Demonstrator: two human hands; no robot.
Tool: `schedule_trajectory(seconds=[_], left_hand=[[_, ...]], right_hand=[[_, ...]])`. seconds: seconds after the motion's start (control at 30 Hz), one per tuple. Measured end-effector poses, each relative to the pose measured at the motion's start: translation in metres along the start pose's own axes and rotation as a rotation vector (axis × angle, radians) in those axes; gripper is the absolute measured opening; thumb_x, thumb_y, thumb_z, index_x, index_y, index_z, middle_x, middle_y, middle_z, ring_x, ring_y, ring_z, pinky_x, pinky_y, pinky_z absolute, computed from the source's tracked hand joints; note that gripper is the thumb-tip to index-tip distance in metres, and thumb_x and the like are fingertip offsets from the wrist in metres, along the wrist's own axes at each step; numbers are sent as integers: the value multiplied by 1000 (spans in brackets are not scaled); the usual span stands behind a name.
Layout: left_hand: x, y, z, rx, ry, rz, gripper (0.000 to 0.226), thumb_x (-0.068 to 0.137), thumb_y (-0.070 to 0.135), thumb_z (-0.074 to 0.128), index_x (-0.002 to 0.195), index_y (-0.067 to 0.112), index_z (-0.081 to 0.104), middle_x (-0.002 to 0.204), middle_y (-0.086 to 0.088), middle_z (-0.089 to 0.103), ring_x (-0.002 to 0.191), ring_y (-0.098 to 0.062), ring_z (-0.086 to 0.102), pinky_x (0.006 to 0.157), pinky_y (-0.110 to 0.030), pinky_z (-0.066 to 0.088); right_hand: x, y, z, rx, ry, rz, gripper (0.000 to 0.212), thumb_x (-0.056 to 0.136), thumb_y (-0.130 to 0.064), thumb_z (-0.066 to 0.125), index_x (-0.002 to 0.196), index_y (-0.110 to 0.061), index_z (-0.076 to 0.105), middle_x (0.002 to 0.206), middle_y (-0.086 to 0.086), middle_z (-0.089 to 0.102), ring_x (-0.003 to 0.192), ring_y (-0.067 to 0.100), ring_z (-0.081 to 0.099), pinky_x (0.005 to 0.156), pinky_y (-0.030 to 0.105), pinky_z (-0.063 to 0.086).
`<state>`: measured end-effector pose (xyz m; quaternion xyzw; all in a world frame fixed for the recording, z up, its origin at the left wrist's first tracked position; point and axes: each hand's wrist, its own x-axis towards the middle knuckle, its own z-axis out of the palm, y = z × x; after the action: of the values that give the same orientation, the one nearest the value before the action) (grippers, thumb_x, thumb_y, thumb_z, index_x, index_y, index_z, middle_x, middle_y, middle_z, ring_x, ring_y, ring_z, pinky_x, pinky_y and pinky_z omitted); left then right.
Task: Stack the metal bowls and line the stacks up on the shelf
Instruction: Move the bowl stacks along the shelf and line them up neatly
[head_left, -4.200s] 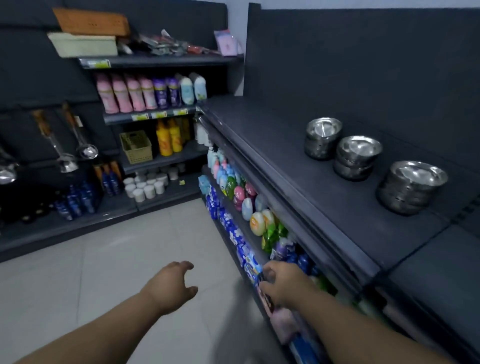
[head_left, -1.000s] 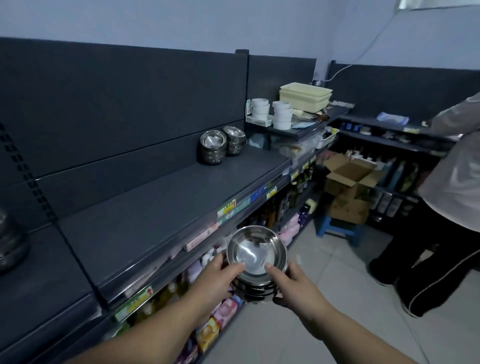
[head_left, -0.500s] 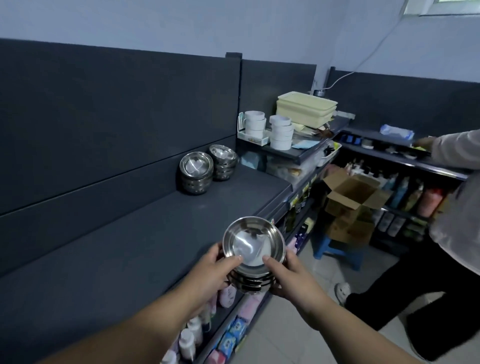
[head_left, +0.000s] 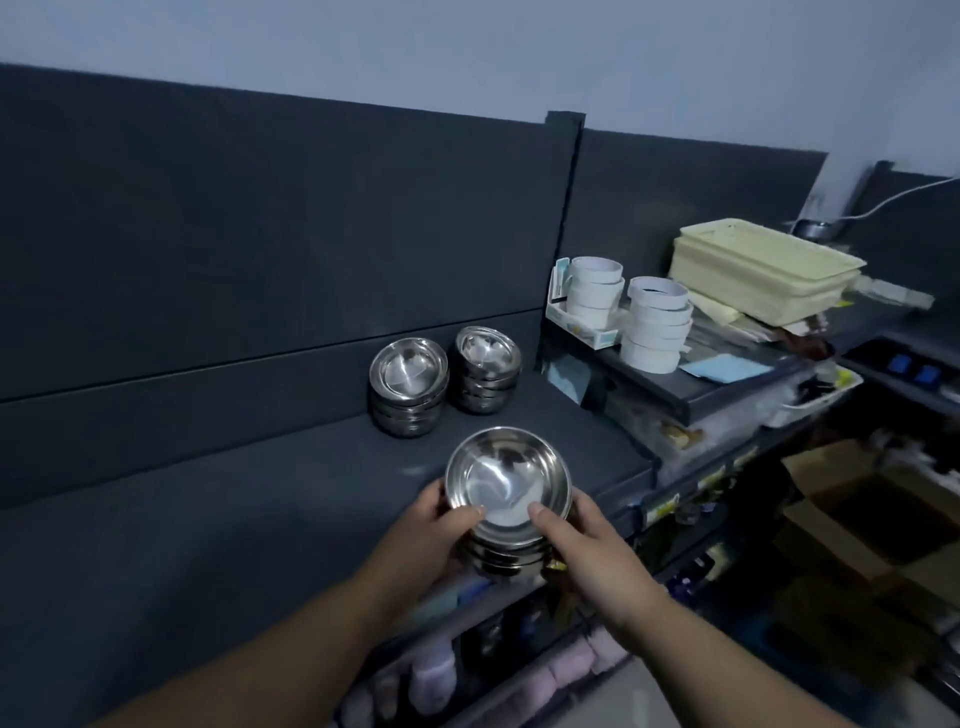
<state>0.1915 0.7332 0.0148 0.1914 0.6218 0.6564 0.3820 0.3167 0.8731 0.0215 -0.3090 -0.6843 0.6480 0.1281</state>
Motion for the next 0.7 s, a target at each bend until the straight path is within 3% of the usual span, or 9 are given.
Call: schedule_trajectory(seconds=[0.07, 0.17, 0.37, 0.5, 0.6, 0.7], left_hand=[[15, -2, 8, -8, 65, -2, 31, 91, 20, 62, 119, 31, 59, 109, 3, 74, 100, -15, 70, 86, -34, 56], [34, -5, 11, -25, 147, -19, 34, 89, 21, 64, 122, 30, 59, 111, 4, 73, 104, -16, 69, 97, -42, 52], [70, -8, -7, -14, 210, -5, 35, 89, 23, 64, 123, 31, 58, 110, 6, 73, 105, -15, 68, 98, -42, 50], [98, -5, -15, -17, 206, 17, 42, 89, 21, 64, 127, 34, 53, 110, 11, 72, 97, -6, 69, 80, -24, 51], [119, -2, -18, -28, 189, 15, 50, 88, 17, 66, 132, 34, 47, 113, 15, 67, 90, 5, 68, 70, -13, 51], [137, -2, -19, -10, 169, 17, 66, 81, 24, 74, 139, 32, 43, 119, 16, 65, 104, 1, 64, 87, -20, 52]], right_hand=[[21, -2, -13, -24, -34, 11, 49, 85, -48, 68, 129, -40, 51, 116, -13, 68, 109, 9, 65, 103, 42, 50], [51, 1, -20, -57, -91, 28, 58, 80, -55, 68, 133, -41, 49, 121, -13, 67, 112, 10, 63, 105, 41, 48], [101, -2, -7, -47, -147, 48, 49, 83, -49, 68, 129, -41, 52, 117, -11, 70, 109, 11, 65, 104, 42, 49], [133, -5, -1, -32, -92, 66, 40, 82, -44, 68, 121, -40, 58, 110, -9, 73, 106, 14, 67, 102, 44, 50], [155, -13, 0, -27, -38, 49, 32, 88, -35, 66, 119, -36, 59, 109, -9, 72, 103, 11, 66, 93, 32, 51], [174, -15, -2, -17, 3, 34, 30, 90, -32, 63, 120, -36, 61, 112, -8, 71, 105, 10, 65, 93, 30, 50]])
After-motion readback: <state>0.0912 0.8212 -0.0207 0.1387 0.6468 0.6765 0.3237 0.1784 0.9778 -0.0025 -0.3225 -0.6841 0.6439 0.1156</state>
